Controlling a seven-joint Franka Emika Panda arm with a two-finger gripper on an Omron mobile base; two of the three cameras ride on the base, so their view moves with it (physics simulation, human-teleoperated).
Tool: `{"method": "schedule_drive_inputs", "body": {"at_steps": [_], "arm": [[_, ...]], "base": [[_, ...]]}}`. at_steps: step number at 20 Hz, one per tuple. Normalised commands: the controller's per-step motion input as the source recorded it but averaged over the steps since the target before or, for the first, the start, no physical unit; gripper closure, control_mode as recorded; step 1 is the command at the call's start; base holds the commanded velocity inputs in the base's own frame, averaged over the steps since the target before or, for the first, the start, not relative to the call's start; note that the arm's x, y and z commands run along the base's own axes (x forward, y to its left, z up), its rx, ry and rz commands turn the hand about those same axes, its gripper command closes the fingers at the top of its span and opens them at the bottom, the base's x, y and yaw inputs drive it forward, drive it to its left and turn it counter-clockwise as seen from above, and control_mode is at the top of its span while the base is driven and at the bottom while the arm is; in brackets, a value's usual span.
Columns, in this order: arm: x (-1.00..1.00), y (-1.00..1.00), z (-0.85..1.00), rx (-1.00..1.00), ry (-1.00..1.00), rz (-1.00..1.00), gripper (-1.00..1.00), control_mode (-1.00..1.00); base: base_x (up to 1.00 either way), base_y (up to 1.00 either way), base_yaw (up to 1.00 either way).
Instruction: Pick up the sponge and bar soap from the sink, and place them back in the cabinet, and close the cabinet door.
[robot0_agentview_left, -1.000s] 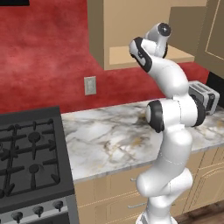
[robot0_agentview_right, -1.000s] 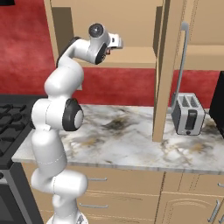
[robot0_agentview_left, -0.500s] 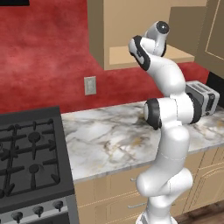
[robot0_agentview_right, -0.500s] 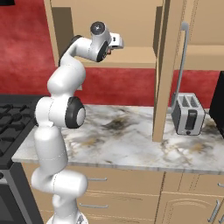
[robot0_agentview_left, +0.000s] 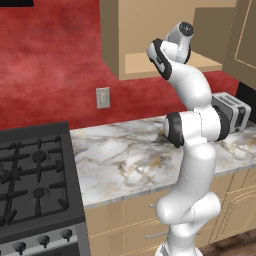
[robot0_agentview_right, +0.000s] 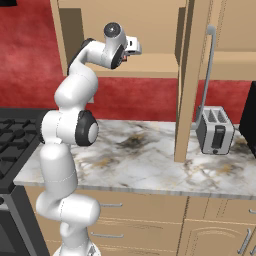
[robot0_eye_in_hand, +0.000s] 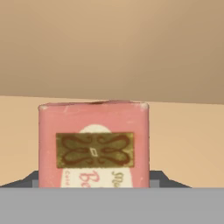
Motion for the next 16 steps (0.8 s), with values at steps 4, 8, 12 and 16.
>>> {"method": "schedule_drive_inputs", "body": {"at_steps": [4, 8, 12, 16], "arm": [[0.00, 0.00, 0.00, 0.00, 0.00, 0.00, -1.00, -1.00], [0.00, 0.00, 0.00, 0.00, 0.00, 0.00, -1.00, -1.00], [0.00, 0.00, 0.00, 0.00, 0.00, 0.00, -1.00, -1.00], [0.00, 0.00, 0.00, 0.00, -0.01, 0.00, -1.00, -1.00]], "base": [[0.00, 0.00, 0.00], [0.00, 0.00, 0.00], [0.00, 0.00, 0.00], [0.00, 0.00, 0.00]]}}
